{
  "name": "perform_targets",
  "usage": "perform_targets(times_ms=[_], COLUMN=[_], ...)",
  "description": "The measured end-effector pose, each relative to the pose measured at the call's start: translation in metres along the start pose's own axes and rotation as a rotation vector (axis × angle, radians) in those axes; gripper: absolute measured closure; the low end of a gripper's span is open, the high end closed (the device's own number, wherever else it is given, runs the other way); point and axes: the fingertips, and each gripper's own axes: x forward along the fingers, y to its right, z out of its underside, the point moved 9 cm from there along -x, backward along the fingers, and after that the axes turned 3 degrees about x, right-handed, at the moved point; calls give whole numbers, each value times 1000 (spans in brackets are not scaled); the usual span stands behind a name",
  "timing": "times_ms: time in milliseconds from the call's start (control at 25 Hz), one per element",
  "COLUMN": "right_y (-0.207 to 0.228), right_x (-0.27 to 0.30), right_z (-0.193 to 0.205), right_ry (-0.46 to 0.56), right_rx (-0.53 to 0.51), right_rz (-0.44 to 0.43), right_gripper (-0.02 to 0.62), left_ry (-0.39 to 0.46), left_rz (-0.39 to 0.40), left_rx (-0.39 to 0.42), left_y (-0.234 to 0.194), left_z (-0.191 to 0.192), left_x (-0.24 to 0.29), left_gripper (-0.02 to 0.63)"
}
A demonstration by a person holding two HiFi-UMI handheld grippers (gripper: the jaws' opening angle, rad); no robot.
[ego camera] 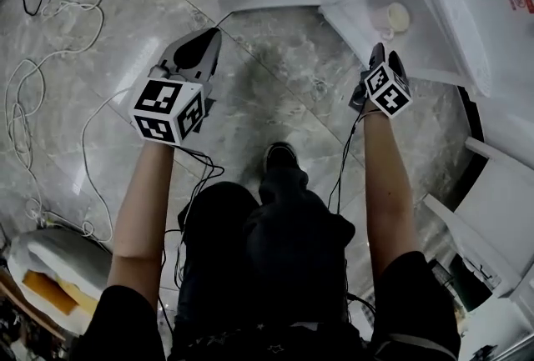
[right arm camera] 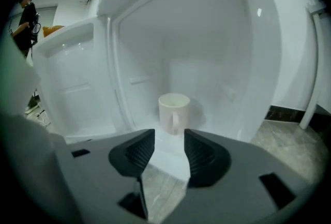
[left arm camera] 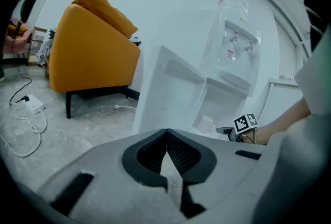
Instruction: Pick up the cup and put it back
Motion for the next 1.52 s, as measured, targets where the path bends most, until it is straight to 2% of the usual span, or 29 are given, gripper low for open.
perform_targets(times_ms=[80, 240, 400, 600, 760, 960, 1080, 1280, 1520], right_y=[-9, -37, -66, -101, -123, -149, -163, -172, -146], right_x=[-34, -115, -211, -337, -433, -531, -571, -621, -691], right_z=[-6, -32, -71, -131, -175, -202, -215, -220, -221], right_ry=[-33, -56, -70, -3, 77, 96, 108, 113, 96], right_rx=[-2, -2, -80, -98, -58, -13, -16, -38, -11], right_rz=[-21, -87, -145, -209, -224, -250, -312, -373, -463], right_gripper=[422, 422, 422, 430, 457, 587, 589, 589, 589], left_ry=[-19, -64, -76, -52, -27, -40, -44, -21, 4], left_rz=[-23, -49, -30, 33, 54, 107, 115, 47, 29], left_rx=[-44, -42, -71, -36, -65, -48, -13, -55, -3], left_y=[3, 19, 55, 106, 137, 165, 175, 189, 257], left_z=[-9, -41, -87, -158, -196, -221, -229, -237, -263], left_x=[-30, -90, -154, -241, -314, -396, -429, -463, -498], left_gripper=[597, 597, 597, 597, 597, 597, 597, 597, 597])
